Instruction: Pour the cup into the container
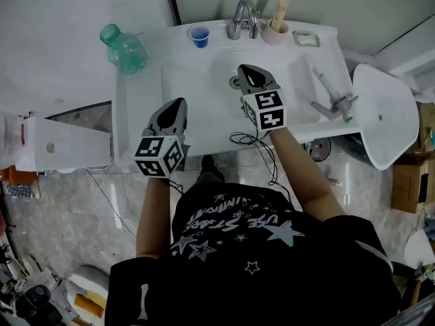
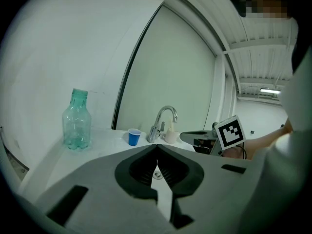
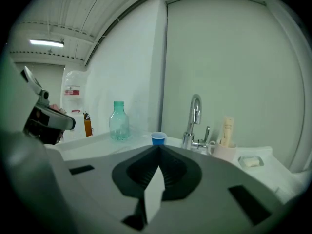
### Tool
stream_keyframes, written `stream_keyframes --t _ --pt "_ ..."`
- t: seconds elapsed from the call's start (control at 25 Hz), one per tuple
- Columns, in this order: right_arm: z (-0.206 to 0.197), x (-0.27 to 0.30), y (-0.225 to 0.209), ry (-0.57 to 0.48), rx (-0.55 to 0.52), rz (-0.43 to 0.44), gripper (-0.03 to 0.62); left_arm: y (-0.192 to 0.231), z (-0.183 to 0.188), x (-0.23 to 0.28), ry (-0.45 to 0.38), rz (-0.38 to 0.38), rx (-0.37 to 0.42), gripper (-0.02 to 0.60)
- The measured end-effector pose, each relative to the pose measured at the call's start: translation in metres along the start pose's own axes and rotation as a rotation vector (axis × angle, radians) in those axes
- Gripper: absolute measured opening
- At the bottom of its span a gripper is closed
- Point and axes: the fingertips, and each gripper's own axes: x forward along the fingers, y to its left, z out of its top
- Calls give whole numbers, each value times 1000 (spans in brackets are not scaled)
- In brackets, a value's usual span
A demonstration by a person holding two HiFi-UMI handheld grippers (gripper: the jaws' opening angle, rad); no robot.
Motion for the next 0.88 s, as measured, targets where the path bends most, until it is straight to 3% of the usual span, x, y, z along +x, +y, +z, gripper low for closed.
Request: stream_keyframes --t 0.6,0.88 --pt "-30 -100 0 3 -39 17 6 -82 -38 -36 12 -14 20 11" --pt "-53 -152 -8 -12 -7 -11 6 -120 -59 -57 20 -26 31 11"
